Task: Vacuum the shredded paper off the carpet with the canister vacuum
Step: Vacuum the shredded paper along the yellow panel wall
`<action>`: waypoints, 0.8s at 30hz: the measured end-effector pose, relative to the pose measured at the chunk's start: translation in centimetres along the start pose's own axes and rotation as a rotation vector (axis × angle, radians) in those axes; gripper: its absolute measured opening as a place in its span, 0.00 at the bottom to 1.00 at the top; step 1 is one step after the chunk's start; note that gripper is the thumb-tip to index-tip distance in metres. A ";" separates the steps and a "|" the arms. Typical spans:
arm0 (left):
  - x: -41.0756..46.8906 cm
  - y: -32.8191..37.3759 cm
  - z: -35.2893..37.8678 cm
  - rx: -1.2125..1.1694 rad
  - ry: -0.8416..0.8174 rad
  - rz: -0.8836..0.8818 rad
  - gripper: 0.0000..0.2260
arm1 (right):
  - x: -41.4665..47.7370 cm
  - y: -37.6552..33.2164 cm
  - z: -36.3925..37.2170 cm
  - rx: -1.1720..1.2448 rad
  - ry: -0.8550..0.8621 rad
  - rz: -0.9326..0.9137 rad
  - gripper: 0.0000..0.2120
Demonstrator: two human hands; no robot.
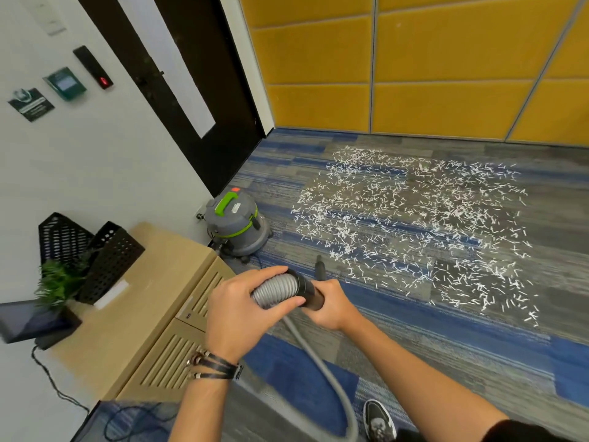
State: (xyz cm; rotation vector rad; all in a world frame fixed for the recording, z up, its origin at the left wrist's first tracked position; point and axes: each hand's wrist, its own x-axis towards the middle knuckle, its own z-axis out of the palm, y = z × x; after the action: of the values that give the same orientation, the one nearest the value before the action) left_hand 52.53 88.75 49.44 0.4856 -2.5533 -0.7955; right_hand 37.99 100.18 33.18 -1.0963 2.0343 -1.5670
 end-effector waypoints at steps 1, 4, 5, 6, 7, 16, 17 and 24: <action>0.0 -0.2 0.4 0.011 -0.015 -0.020 0.24 | 0.2 0.3 0.1 0.003 -0.016 0.018 0.12; 0.0 -0.9 1.1 0.000 -0.032 -0.077 0.26 | 0.3 0.9 0.5 -0.026 -0.059 0.059 0.12; 0.0 -1.0 1.1 -0.029 -0.038 -0.091 0.26 | 0.2 0.9 0.5 -0.037 -0.069 0.069 0.13; -0.1 -1.0 1.0 -0.062 -0.043 -0.098 0.26 | 0.0 1.0 0.5 -0.044 -0.074 0.076 0.15; -0.1 -0.9 0.8 -0.088 -0.044 -0.097 0.25 | -0.2 1.0 0.5 -0.051 -0.078 0.082 0.16; -1.8 2.1 -0.7 -0.156 -0.093 0.043 0.24 | -6.1 0.4 -0.6 0.002 0.016 0.092 0.14; -1.9 2.5 -0.7 -0.141 -0.093 0.064 0.24 | -6.5 0.3 -0.7 0.019 0.029 0.086 0.13; -2.7 2.8 -1.1 -0.067 -0.048 0.111 0.23 | -6.9 -1.7 -0.6 0.010 0.065 0.045 0.11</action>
State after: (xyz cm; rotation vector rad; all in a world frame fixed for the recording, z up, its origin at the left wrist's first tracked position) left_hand 54.82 91.61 51.14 0.3039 -2.5625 -0.8592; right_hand 42.59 105.55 33.73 -1.0012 2.0759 -1.6084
